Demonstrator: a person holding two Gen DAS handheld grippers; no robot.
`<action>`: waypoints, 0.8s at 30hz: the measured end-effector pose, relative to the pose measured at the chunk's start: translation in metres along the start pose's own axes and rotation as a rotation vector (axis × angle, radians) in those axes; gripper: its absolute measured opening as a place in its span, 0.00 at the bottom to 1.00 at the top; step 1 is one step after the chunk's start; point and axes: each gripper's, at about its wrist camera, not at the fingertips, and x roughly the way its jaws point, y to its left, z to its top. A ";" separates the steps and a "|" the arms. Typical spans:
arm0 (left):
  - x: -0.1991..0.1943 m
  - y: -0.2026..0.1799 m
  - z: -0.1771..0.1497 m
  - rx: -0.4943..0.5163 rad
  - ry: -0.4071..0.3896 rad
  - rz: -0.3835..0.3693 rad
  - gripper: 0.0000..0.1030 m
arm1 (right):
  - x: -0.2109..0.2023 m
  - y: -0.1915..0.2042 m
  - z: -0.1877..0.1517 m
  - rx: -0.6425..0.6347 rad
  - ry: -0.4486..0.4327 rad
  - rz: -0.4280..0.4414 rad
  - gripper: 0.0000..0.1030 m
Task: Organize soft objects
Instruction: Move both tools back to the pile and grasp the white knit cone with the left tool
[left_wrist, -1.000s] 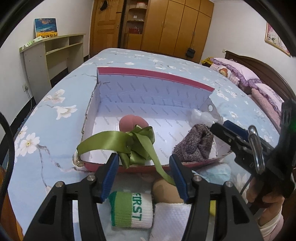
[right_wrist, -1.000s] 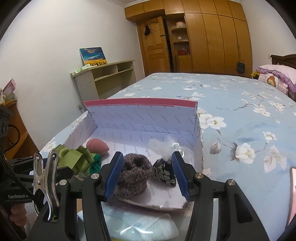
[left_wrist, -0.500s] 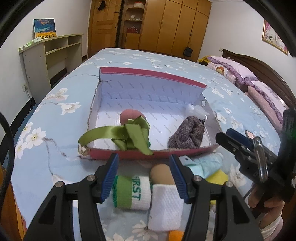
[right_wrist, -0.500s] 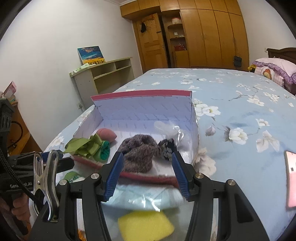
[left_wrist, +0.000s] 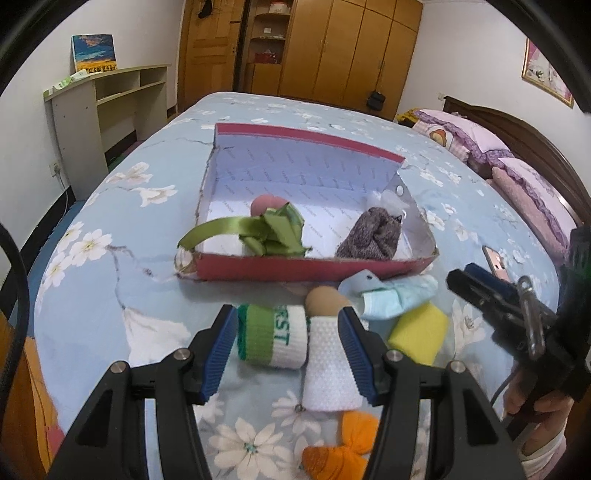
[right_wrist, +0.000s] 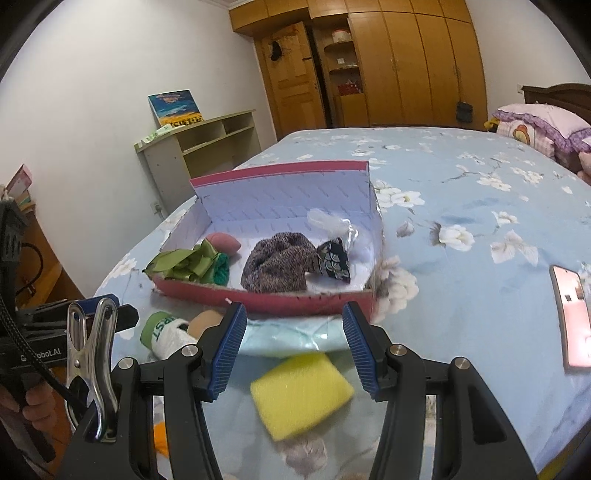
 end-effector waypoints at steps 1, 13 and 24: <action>-0.001 0.001 -0.003 -0.002 0.003 0.002 0.58 | -0.002 0.000 -0.001 0.001 -0.001 -0.005 0.54; 0.008 0.006 -0.019 -0.024 0.058 -0.009 0.58 | -0.009 0.002 -0.025 -0.004 0.038 -0.002 0.54; 0.026 -0.027 -0.037 0.017 0.147 -0.068 0.58 | 0.001 -0.010 -0.037 -0.005 0.072 0.003 0.54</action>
